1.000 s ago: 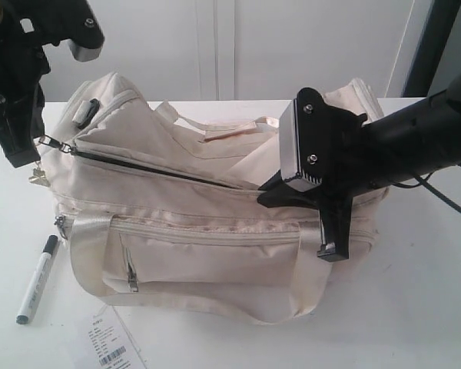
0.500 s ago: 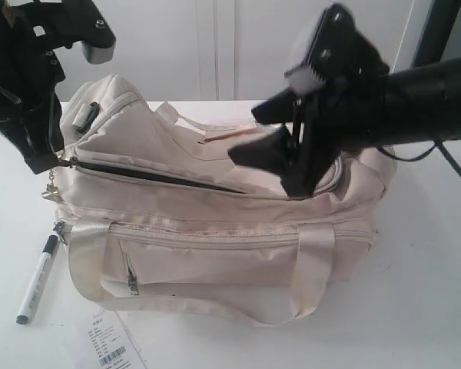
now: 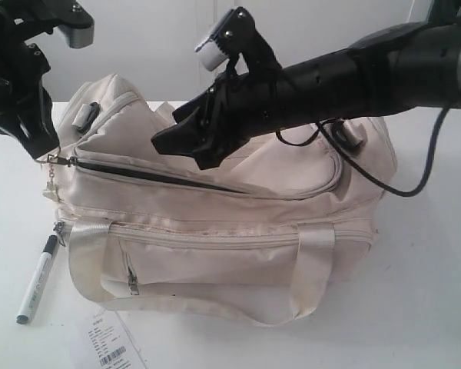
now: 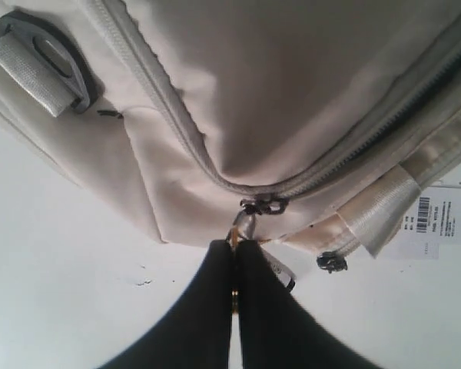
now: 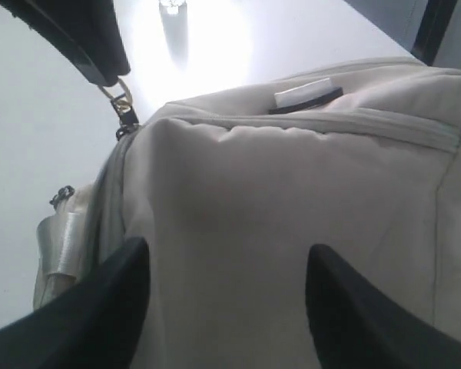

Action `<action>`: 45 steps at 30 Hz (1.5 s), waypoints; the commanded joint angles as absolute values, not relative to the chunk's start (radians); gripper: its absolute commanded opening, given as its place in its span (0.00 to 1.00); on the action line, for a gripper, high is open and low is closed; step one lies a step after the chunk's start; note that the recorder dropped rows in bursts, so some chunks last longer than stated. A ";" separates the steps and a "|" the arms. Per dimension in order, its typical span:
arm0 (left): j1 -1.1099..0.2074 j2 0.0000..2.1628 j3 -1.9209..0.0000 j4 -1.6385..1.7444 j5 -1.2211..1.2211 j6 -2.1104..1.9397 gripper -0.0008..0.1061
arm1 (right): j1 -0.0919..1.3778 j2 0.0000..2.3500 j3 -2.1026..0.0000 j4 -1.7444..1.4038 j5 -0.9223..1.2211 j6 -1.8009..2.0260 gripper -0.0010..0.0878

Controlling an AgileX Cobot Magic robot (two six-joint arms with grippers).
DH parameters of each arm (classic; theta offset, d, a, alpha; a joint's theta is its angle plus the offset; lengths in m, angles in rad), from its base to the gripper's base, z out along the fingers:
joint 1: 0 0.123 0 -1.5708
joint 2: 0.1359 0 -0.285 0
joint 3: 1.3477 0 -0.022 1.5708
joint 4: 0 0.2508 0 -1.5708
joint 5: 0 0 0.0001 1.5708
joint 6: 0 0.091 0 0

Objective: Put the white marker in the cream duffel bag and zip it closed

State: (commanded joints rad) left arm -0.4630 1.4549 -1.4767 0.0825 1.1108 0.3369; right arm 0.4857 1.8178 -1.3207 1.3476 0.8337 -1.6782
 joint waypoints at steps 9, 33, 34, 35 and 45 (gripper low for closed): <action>-0.463 1.455 -1.477 0.078 1.111 0.339 0.01 | 0.540 1.882 -1.405 1.307 0.829 -1.650 0.64; -0.463 1.455 -1.477 0.078 1.116 0.347 0.01 | 0.567 1.913 -1.409 1.302 0.779 -1.641 0.46; -0.463 1.455 -1.477 0.078 1.116 0.347 0.01 | 0.567 1.913 -1.409 1.302 0.781 -1.641 0.37; -0.463 1.455 -1.477 0.078 1.116 0.347 0.01 | 0.567 1.913 -1.409 1.302 0.783 -1.641 0.29; -0.461 1.455 -1.477 0.098 1.099 0.363 0.01 | 0.567 1.901 -1.409 1.284 0.847 -1.612 0.01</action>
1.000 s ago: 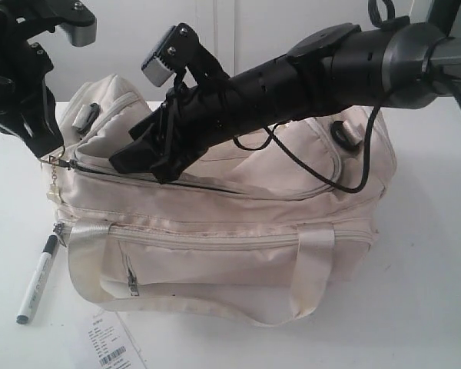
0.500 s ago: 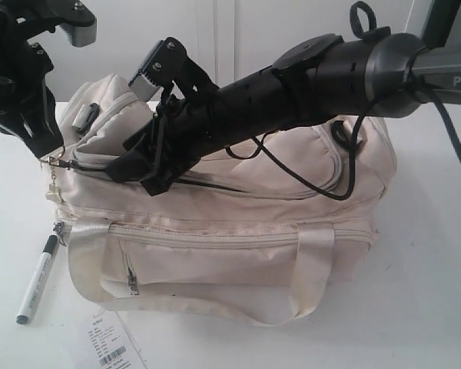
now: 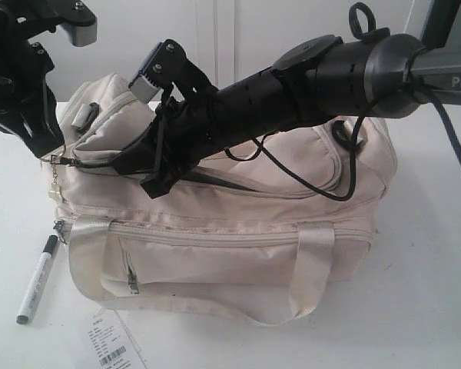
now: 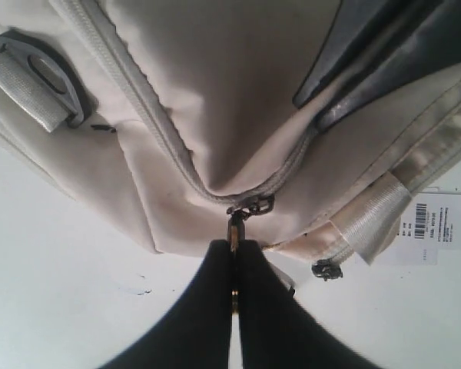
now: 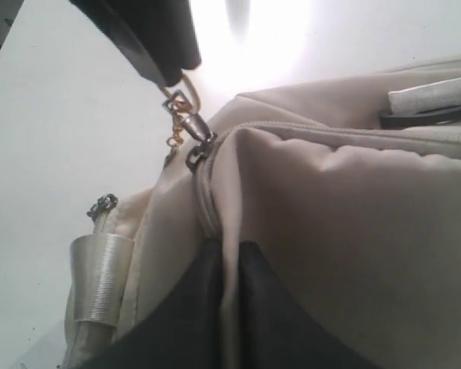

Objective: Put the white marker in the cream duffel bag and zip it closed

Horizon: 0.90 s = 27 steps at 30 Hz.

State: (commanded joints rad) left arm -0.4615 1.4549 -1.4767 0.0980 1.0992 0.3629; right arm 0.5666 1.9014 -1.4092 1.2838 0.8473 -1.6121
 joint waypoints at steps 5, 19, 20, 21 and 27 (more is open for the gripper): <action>-0.440 1.455 -1.477 0.118 1.106 0.359 0.01 | 0.567 1.863 -1.409 1.196 0.822 -1.546 0.01; -0.438 1.455 -1.477 0.129 1.043 0.359 0.01 | 0.567 1.847 -1.409 1.173 0.839 -1.457 0.01; -0.438 1.455 -1.477 0.129 1.039 0.359 0.01 | 0.567 1.847 -1.409 1.173 0.840 -1.457 0.01; -0.438 1.455 -1.477 0.129 1.034 0.359 0.01 | 0.567 1.847 -1.409 1.173 0.842 -1.457 0.01; -0.438 1.455 -1.477 0.142 1.027 0.359 0.01 | 0.567 1.847 -1.409 1.173 0.855 -1.450 0.01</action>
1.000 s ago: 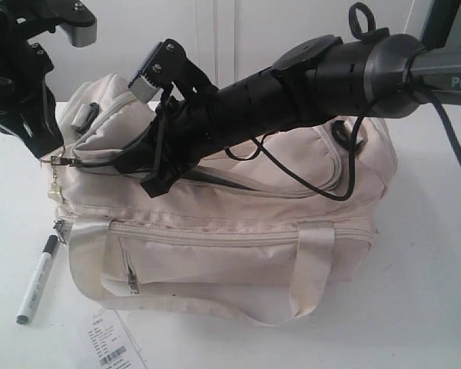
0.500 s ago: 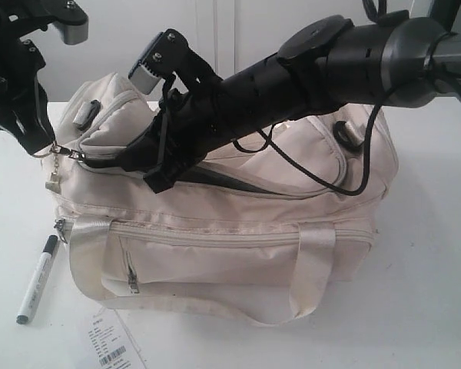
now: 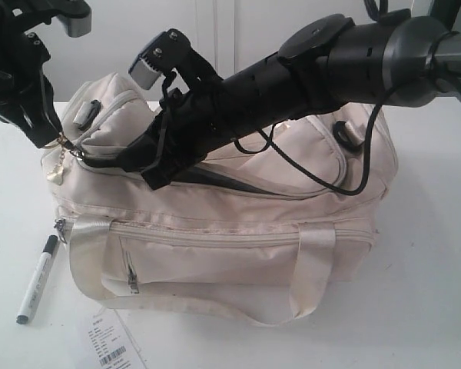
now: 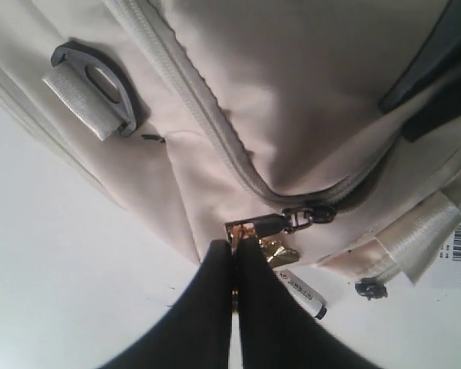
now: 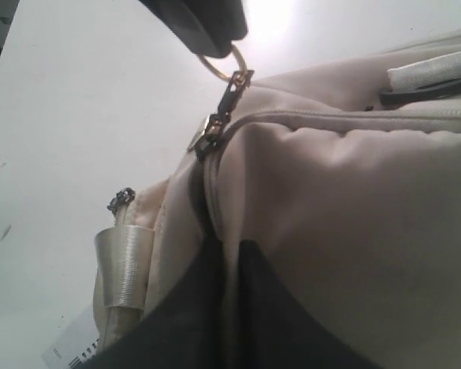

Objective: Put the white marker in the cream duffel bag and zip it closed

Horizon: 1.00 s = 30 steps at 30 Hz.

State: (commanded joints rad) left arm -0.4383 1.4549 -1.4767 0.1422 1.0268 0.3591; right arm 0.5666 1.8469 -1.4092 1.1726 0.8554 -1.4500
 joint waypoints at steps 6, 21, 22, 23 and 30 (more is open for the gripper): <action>-0.431 1.455 -1.477 0.144 1.021 0.359 0.01 | 0.567 1.845 -1.409 1.170 0.858 -1.433 0.01; -0.380 1.457 -1.477 0.089 0.978 0.367 0.01 | 0.567 1.827 -1.409 1.170 0.858 -1.433 0.01; -0.380 1.457 -1.477 0.089 0.970 0.367 0.01 | 0.567 1.827 -1.409 1.170 0.858 -1.433 0.01; -0.380 1.457 -1.477 0.089 0.960 0.367 0.01 | 0.567 1.827 -1.409 1.170 0.858 -1.433 0.01; -0.380 1.457 -1.477 0.103 0.891 0.367 0.01 | 0.567 1.827 -1.409 1.170 0.856 -1.433 0.01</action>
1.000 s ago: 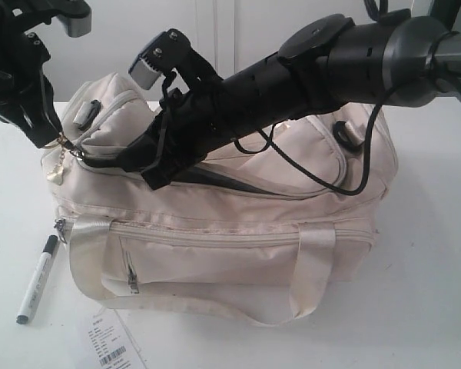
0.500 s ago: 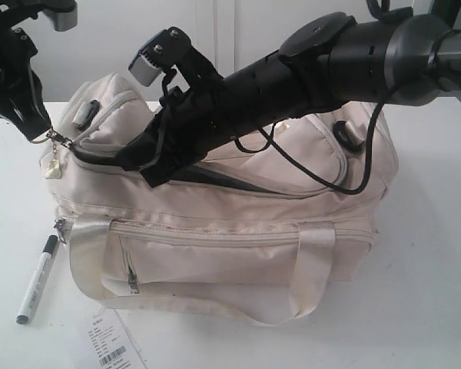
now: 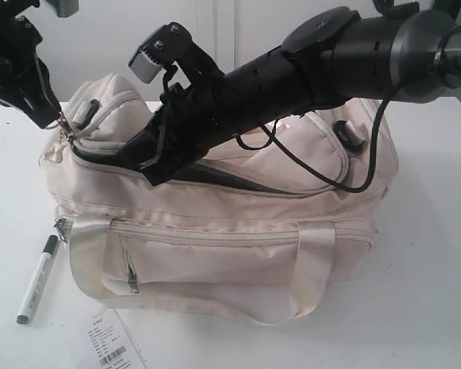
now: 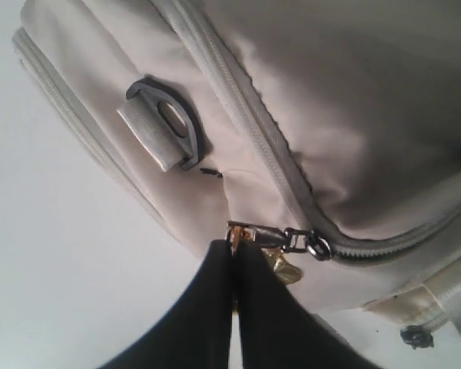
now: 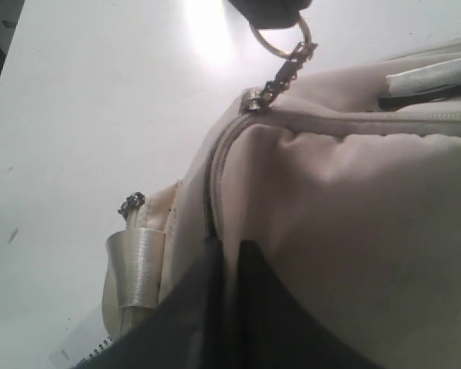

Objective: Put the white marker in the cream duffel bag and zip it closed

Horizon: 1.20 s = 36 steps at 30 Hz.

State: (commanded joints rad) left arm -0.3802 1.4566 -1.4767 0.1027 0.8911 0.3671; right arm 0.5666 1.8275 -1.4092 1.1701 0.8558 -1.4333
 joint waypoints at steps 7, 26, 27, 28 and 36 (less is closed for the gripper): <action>-0.380 1.459 -1.477 0.127 0.861 0.367 0.01 | 0.567 1.827 -1.409 1.170 0.856 -1.433 0.01; -0.380 1.525 -1.477 0.185 0.739 0.313 0.01 | 0.567 1.827 -1.409 1.170 0.858 -1.433 0.01; -0.380 1.525 -1.477 0.192 0.726 0.311 0.01 | 0.567 1.827 -1.409 1.170 0.858 -1.431 0.01; -0.380 1.525 -1.477 0.198 0.717 0.311 0.01 | 0.567 1.827 -1.409 1.170 0.858 -1.431 0.01; -0.380 1.525 -1.477 0.234 0.703 0.311 0.01 | 0.567 1.827 -1.409 1.170 0.860 -1.431 0.01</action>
State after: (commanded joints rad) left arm -0.3802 1.5251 -1.4767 0.2343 0.7026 0.3111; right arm 0.5666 1.8275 -1.4092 1.1701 0.8598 -1.4314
